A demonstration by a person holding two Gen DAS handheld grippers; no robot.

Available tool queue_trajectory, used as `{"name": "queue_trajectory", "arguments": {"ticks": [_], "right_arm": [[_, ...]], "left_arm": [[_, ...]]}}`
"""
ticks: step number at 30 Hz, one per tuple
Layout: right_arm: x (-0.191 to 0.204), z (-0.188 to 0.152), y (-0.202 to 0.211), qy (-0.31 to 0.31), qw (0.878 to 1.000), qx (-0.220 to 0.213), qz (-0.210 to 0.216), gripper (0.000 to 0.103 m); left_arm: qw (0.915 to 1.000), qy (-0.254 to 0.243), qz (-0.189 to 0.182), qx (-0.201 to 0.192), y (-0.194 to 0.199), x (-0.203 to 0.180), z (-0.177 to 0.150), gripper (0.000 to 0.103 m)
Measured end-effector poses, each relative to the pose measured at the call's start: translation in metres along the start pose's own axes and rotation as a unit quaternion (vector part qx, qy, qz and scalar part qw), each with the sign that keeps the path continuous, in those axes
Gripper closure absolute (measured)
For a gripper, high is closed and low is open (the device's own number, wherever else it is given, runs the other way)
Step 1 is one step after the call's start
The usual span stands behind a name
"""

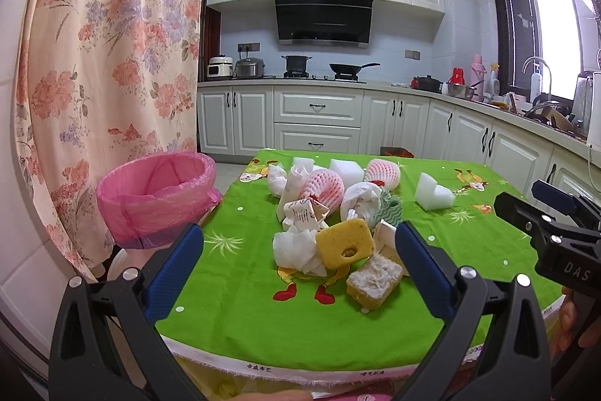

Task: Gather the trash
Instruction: 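Grasp the white fluffy sponge pad with the left tool while the right tool grasps a crumpled paper wrapper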

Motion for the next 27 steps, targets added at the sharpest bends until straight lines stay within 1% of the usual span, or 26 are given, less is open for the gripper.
{"name": "queue_trajectory", "arguments": {"ticks": [3, 6, 9, 11, 13, 15, 17, 18, 21, 24, 27], "right_arm": [[0.000, -0.004, -0.013, 0.011, 1.000, 0.008, -0.005, 0.018], [-0.006, -0.012, -0.034, 0.016, 0.999, 0.033, -0.011, 0.018], [-0.017, -0.019, -0.053, 0.008, 0.998, 0.053, -0.014, 0.018], [-0.025, -0.023, -0.065, 0.003, 0.998, 0.066, -0.022, 0.018], [-0.034, -0.029, -0.078, -0.006, 0.996, 0.083, -0.022, 0.018], [-0.042, -0.034, -0.088, -0.015, 0.995, 0.097, -0.021, 0.018], [-0.051, -0.038, -0.095, -0.022, 0.994, 0.105, -0.029, 0.018], [-0.055, -0.039, -0.096, -0.026, 0.993, 0.107, -0.031, 0.018], [-0.066, -0.045, -0.103, -0.039, 0.991, 0.120, -0.033, 0.018], [-0.071, -0.049, -0.104, -0.039, 0.990, 0.129, -0.037, 0.022], [-0.077, -0.053, -0.104, -0.043, 0.989, 0.133, -0.041, 0.022]], "left_arm": [[0.9999, -0.003, -0.009, 0.013, -0.011, -0.001, -0.002, 0.004], [0.9988, 0.003, -0.029, 0.038, -0.030, 0.000, -0.008, 0.004], [0.9977, 0.006, -0.025, 0.062, -0.047, 0.005, -0.015, 0.004], [0.9965, -0.001, -0.020, 0.082, -0.062, 0.008, -0.020, 0.004], [0.9942, -0.009, -0.014, 0.106, -0.080, 0.009, -0.027, 0.004], [0.9900, -0.007, -0.035, 0.137, -0.098, 0.007, -0.037, 0.005], [0.9861, 0.003, -0.044, 0.160, -0.114, 0.005, -0.045, 0.005], [0.9843, 0.000, -0.048, 0.170, -0.123, -0.001, -0.049, 0.005], [0.9800, -0.030, -0.072, 0.183, -0.141, -0.027, -0.057, 0.005], [0.9738, -0.057, -0.096, 0.198, -0.152, -0.055, -0.065, 0.005], [0.9693, -0.091, -0.103, 0.204, -0.164, -0.077, -0.073, 0.005]]}}
Point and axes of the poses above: each gripper's, at about its wrist camera, not at the fingertips, and y roughly against the way its jaws point, x to its left, z to its top, the point moved 5 cm from there along -y, roughly the way its jaws point, and after that the axes turned 9 degrees about -y, right-handed, at the moved point
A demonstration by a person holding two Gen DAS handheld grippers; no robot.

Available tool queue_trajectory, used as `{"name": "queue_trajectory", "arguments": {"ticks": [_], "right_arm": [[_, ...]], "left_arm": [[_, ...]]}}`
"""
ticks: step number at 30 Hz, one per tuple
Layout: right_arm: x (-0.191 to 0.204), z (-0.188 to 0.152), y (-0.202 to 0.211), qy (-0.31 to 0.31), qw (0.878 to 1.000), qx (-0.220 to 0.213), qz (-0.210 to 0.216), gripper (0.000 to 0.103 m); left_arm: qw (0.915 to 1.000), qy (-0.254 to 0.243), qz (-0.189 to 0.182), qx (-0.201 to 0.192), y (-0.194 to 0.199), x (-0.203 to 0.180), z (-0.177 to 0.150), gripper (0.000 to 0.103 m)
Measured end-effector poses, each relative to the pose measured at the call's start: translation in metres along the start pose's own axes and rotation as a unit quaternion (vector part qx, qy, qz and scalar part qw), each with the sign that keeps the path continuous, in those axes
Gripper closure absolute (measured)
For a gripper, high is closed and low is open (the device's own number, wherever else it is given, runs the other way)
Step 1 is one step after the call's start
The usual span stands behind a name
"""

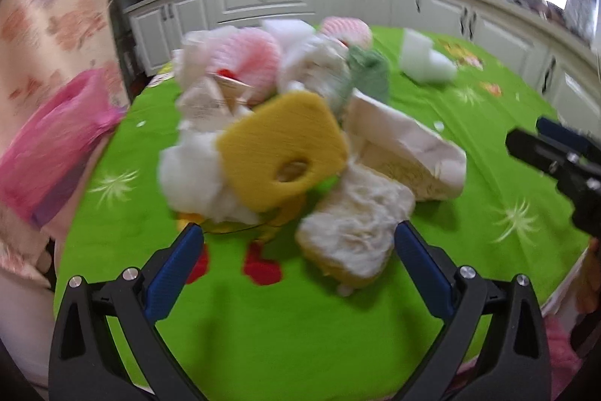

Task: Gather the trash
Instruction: 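Grasp the white fluffy sponge pad with the left tool while the right tool grasps a crumpled paper wrapper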

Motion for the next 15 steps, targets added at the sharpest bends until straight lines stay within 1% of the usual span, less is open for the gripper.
{"name": "queue_trajectory", "arguments": {"ticks": [2, 4, 5, 6, 7, 8, 9, 12, 15], "right_arm": [[-0.003, -0.001, 0.000, -0.003, 1.000, 0.002, -0.002, 0.022], [-0.004, -0.003, -0.001, -0.003, 1.000, 0.004, -0.001, 0.022], [-0.003, -0.003, -0.001, -0.002, 1.000, 0.004, -0.001, 0.022], [-0.002, -0.004, -0.001, 0.000, 1.000, 0.005, 0.001, 0.022], [0.000, -0.004, -0.002, 0.001, 1.000, 0.006, 0.002, 0.023], [0.002, -0.005, -0.003, 0.003, 1.000, 0.007, 0.005, 0.024], [0.004, -0.006, -0.004, 0.005, 1.000, 0.009, 0.007, 0.026], [0.010, -0.009, -0.007, 0.012, 1.000, 0.015, 0.011, 0.028], [0.019, -0.013, -0.010, 0.024, 0.999, 0.021, 0.019, 0.029]], "left_arm": [[1.0000, -0.004, -0.008, 0.001, -0.009, -0.007, 0.002, 0.005], [0.9999, -0.004, -0.015, 0.000, -0.014, -0.011, 0.003, 0.008], [0.9997, -0.005, -0.023, -0.001, -0.014, -0.012, 0.002, 0.014], [0.9993, -0.008, -0.036, -0.002, -0.017, -0.015, 0.002, 0.026], [0.9988, -0.010, -0.049, -0.002, -0.017, -0.017, 0.001, 0.032], [0.9980, -0.011, -0.063, -0.003, -0.017, -0.020, 0.002, 0.046], [0.9971, -0.011, -0.075, -0.006, -0.015, -0.022, 0.002, 0.050], [0.9962, -0.010, -0.085, -0.014, -0.010, -0.023, 0.000, 0.056], [0.9952, -0.009, -0.093, -0.029, 0.005, -0.018, -0.005, 0.058]]}}
Point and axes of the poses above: each gripper's, at about its wrist camera, not at the fingertips, and y roughly against the way its jaws point, x to its left, z to its top, the point moved 5 cm from there along -y, roughly the way its jaws point, and after that the axes turned 9 degrees about -y, right-handed, at the moved point
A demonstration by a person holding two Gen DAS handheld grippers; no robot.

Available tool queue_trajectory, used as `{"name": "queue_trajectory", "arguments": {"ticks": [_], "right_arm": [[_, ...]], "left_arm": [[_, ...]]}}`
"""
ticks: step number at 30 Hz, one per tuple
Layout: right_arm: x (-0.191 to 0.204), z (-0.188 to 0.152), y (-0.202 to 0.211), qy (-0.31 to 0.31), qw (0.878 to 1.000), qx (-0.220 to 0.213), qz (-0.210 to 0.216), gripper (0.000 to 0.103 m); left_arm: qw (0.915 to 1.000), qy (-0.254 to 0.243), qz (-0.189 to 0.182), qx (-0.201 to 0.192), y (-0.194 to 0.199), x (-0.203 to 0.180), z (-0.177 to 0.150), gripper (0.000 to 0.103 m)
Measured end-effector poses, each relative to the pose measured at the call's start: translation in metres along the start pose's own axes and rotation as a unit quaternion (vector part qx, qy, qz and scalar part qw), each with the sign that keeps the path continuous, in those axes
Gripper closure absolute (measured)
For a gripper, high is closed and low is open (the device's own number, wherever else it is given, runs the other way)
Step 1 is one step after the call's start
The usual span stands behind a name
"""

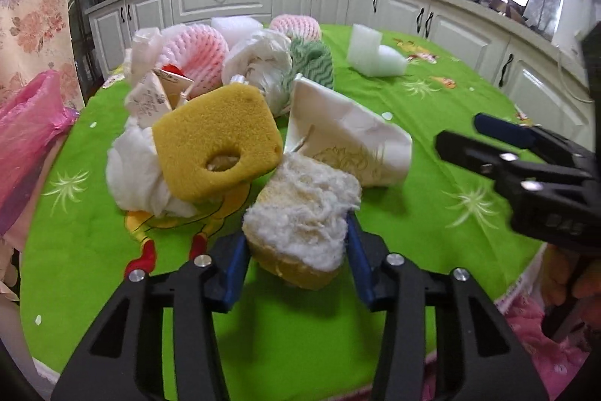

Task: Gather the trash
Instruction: 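Grasp the white fluffy sponge pad with the left tool while the right tool grasps a crumpled paper wrapper, then carry both items to the pink bin and open both tools to drop them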

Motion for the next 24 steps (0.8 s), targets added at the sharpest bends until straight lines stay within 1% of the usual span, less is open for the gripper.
{"name": "queue_trajectory", "arguments": {"ticks": [3, 8, 11, 13, 14, 15, 16, 17, 19, 21, 24], "right_arm": [[0.013, -0.002, -0.005, 0.015, 1.000, 0.005, 0.012, 0.030], [0.037, -0.002, -0.021, 0.046, 0.998, 0.018, 0.026, 0.031], [0.046, 0.000, -0.033, 0.057, 0.998, 0.029, 0.028, 0.032], [0.051, 0.003, -0.040, 0.059, 0.997, 0.037, 0.030, 0.032], [0.052, 0.004, -0.043, 0.062, 0.997, 0.039, 0.029, 0.033], [0.054, 0.005, -0.047, 0.067, 0.997, 0.042, 0.024, 0.037], [0.055, 0.005, -0.049, 0.070, 0.996, 0.044, 0.021, 0.045], [0.055, 0.004, -0.052, 0.073, 0.996, 0.047, 0.016, 0.048], [0.054, 0.002, -0.053, 0.076, 0.996, 0.051, 0.014, 0.064], [0.052, -0.002, -0.051, 0.075, 0.996, 0.048, 0.016, 0.064], [0.052, -0.004, -0.042, 0.083, 0.996, 0.034, 0.013, 0.065]], "left_arm": [[0.9999, 0.004, -0.002, -0.011, 0.018, 0.006, -0.006, 0.059], [0.9998, 0.008, 0.001, -0.016, 0.045, 0.023, -0.023, 0.059], [0.9999, -0.001, 0.001, -0.013, 0.056, 0.031, -0.034, 0.059], [0.9998, -0.014, -0.011, -0.010, 0.062, 0.033, -0.041, 0.059], [0.9996, -0.023, -0.011, -0.009, 0.064, 0.031, -0.043, 0.059], [0.9993, -0.036, -0.006, -0.007, 0.067, 0.031, -0.046, 0.059], [0.9989, -0.046, -0.005, -0.006, 0.068, 0.029, -0.048, 0.059], [0.9985, -0.054, -0.009, -0.005, 0.070, 0.027, -0.050, 0.059], [0.9982, -0.060, -0.010, -0.006, 0.073, 0.025, -0.053, 0.059], [0.9982, -0.057, -0.017, -0.009, 0.075, 0.022, -0.055, 0.059], [0.9979, -0.060, -0.017, -0.018, 0.075, 0.016, -0.050, 0.059]]}}
Point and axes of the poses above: each gripper's, at about its wrist camera, not at the fingertips, and y roughly against the way its jaws point, x to its left, z to its top, the point moved 5 cm from there along -y, roughly the way its jaws point, and after that the axes turned 9 degrees about -y, right-handed, at the moved point
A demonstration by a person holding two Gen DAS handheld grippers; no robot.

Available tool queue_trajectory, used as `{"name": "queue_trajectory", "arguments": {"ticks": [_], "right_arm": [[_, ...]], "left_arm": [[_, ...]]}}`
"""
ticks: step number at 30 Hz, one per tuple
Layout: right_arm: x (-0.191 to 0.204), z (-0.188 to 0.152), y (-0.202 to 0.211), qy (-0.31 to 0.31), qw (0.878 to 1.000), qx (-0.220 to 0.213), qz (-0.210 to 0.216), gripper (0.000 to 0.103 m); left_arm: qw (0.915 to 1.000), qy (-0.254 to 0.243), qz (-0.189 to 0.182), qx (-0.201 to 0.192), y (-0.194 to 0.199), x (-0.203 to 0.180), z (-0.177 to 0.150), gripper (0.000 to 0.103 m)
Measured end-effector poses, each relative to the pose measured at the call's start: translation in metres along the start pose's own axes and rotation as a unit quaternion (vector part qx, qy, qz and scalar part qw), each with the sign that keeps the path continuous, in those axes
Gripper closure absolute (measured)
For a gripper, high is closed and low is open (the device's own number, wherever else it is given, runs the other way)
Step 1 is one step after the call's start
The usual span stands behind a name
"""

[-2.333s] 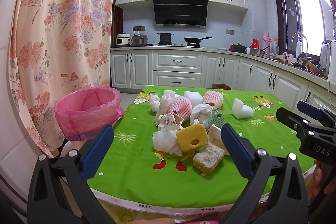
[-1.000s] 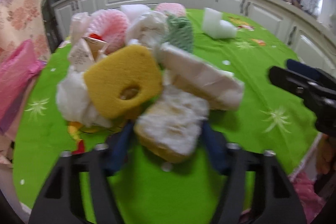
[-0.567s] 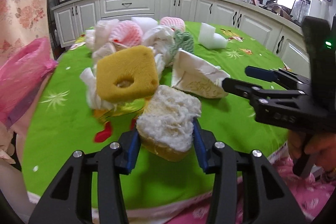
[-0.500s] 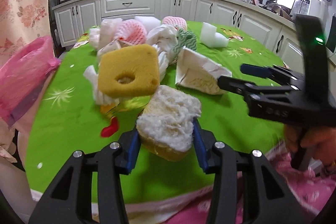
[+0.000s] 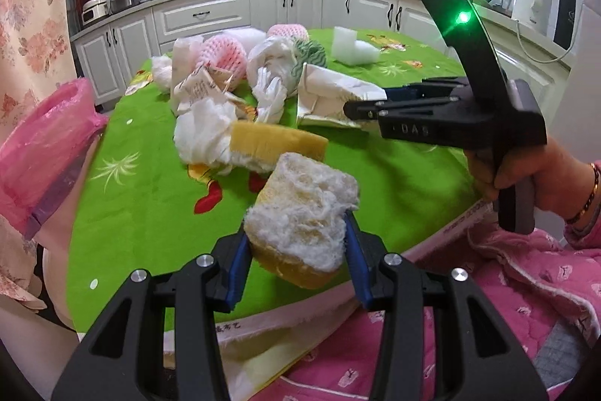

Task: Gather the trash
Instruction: 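Carry both items to the pink bin and open both tools to drop them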

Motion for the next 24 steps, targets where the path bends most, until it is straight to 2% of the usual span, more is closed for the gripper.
{"name": "queue_trajectory", "arguments": {"ticks": [9, 12, 19, 24], "right_arm": [[-0.013, 0.015, 0.032, -0.021, 0.999, -0.048, -0.012, 0.066], [-0.013, 0.018, 0.040, -0.021, 0.998, -0.058, -0.011, 0.066], [-0.010, 0.017, 0.041, -0.017, 0.998, -0.055, -0.004, 0.066], [0.009, 0.024, 0.039, -0.002, 0.998, -0.055, 0.012, 0.066]], "left_arm": [[0.9984, 0.008, 0.010, -0.055, 0.023, 0.001, 0.030, 0.059], [0.9979, 0.013, 0.018, -0.060, 0.022, 0.007, 0.038, 0.059], [0.9964, 0.037, 0.043, -0.064, 0.023, 0.019, 0.037, 0.059], [0.9924, 0.065, 0.073, -0.075, 0.032, 0.039, 0.037, 0.059]]}}
Point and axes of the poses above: each gripper's, at about its wrist camera, not at the fingertips, and y roughly against the way its jaws point, x to its left, z to its top, the point moved 5 cm from there along -y, roughly the way its jaws point, and after that the axes turned 9 degrees about -y, right-handed, at the moved point
